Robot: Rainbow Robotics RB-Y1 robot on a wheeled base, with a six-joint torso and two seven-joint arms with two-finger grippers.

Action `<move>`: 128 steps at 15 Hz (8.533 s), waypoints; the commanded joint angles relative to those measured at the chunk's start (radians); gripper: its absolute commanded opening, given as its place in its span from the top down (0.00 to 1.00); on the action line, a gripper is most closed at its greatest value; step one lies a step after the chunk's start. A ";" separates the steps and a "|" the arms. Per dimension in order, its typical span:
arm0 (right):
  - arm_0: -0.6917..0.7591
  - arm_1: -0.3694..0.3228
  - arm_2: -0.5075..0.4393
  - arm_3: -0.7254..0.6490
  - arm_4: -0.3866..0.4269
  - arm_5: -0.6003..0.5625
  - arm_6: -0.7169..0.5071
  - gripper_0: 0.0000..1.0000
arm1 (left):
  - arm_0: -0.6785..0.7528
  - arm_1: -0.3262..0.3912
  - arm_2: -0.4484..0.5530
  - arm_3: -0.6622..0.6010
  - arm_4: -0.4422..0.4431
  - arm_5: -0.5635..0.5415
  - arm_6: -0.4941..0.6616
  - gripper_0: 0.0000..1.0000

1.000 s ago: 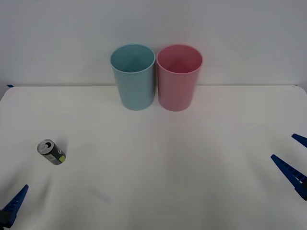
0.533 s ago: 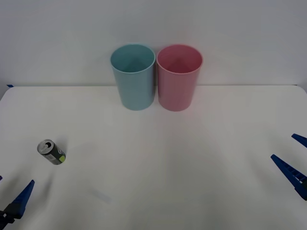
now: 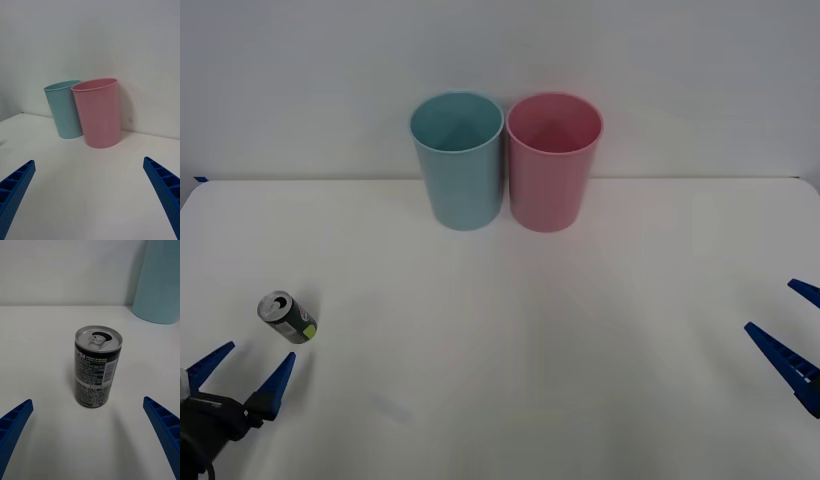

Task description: Grasp the object on the table and drop it into the matching bin: aluminum can to the light blue bin, PET bottle to the pink bin.

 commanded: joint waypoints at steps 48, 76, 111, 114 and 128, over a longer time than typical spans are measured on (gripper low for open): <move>0.000 0.000 0.000 0.000 0.000 0.000 0.000 0.00 | -0.239 -0.034 0.061 -0.313 -0.144 0.020 0.479 1.00; 0.000 0.000 0.000 0.000 0.000 0.000 0.000 0.00 | -1.231 -0.054 -0.150 0.514 -0.468 0.032 0.400 0.96; 0.000 0.000 0.000 0.000 0.000 0.000 0.000 0.00 | -0.541 0.162 0.140 0.006 -0.088 -0.250 0.390 0.00; 0.000 0.000 0.000 0.000 0.000 0.000 0.000 0.00 | -0.423 0.166 0.215 -0.035 -0.055 -0.310 0.377 0.00; 0.000 0.000 0.000 0.000 0.000 0.000 0.000 0.00 | 0.048 0.211 0.341 -0.130 0.156 -0.449 0.135 0.00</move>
